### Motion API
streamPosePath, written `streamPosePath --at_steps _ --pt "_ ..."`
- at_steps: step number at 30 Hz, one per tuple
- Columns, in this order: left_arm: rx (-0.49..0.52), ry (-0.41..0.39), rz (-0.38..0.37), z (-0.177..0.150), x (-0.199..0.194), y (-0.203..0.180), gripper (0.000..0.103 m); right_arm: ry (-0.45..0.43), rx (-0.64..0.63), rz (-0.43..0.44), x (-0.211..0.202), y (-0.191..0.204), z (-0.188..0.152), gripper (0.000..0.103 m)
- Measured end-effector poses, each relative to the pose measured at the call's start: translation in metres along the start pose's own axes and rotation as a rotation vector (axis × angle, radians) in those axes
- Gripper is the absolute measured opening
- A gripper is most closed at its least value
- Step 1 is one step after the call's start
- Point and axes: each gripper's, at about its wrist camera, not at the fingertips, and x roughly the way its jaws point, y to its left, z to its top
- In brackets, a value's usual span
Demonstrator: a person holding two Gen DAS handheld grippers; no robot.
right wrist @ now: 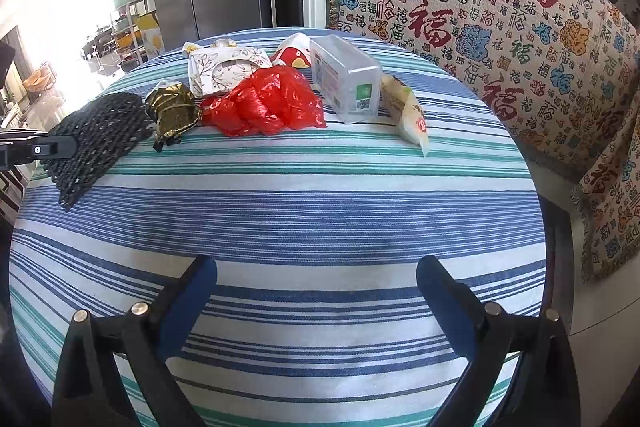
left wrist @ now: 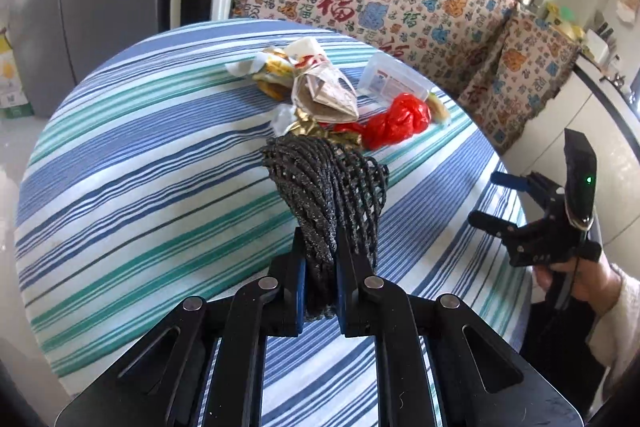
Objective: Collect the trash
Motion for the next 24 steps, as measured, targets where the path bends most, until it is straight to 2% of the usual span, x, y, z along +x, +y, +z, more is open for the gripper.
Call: streamPosePath --at_steps 2,5,6,8,9,10,11,12,14,17,20,21,22,23,24 --pt "0.003 -0.004 0.061 -0.007 -0.005 0.008 0.011 -0.007 -0.003 0.007 0.001 0.003 0.003 0.102" --pt "-0.023 -0.003 0.099 -0.011 0.001 0.021 0.012 -0.039 0.031 0.019 -0.001 0.003 0.014 0.102" --pt "-0.029 -0.012 0.108 -0.012 0.002 0.025 0.017 -0.05 0.054 0.029 -0.001 0.001 0.018 0.102" --pt "-0.042 -0.026 0.128 -0.011 0.005 0.03 0.044 -0.071 0.094 0.045 -0.002 -0.001 0.027 0.102" --pt "-0.058 -0.035 0.137 -0.011 0.006 0.033 0.067 -0.073 0.104 0.063 -0.002 0.001 0.031 0.102" --pt "-0.069 -0.049 0.136 -0.011 0.005 0.036 0.08 -0.071 0.107 0.097 -0.001 0.005 0.034 0.102" --pt "-0.076 -0.056 0.135 -0.009 0.006 0.037 0.082 -0.059 0.103 0.15 0.002 0.012 0.035 0.102" --pt "-0.079 -0.058 0.138 -0.008 0.007 0.038 0.084 -0.042 0.09 0.2 0.006 0.021 0.035 0.102" --pt "-0.08 -0.048 0.15 -0.006 0.013 0.039 0.084 -0.007 0.022 0.235 0.018 0.045 0.034 0.101" --pt "-0.079 -0.024 0.167 -0.003 0.025 0.037 0.084 0.054 -0.084 0.22 0.042 0.075 0.035 0.1" --pt "-0.041 -0.005 0.205 -0.002 0.036 0.032 0.084 0.077 -0.097 0.21 0.066 0.084 0.045 0.101" --pt "-0.025 -0.001 0.217 -0.002 0.038 0.03 0.081 0.075 -0.117 0.196 0.071 0.088 0.049 0.101" --pt "-0.013 0.005 0.225 -0.003 0.04 0.03 0.066 0.074 -0.136 0.181 0.076 0.091 0.054 0.1" --pt "-0.008 0.016 0.22 -0.003 0.041 0.03 0.057 0.075 -0.151 0.174 0.081 0.093 0.06 0.098" --pt "-0.01 0.008 0.211 -0.003 0.04 0.032 0.053 0.076 -0.164 0.167 0.086 0.095 0.065 0.098"
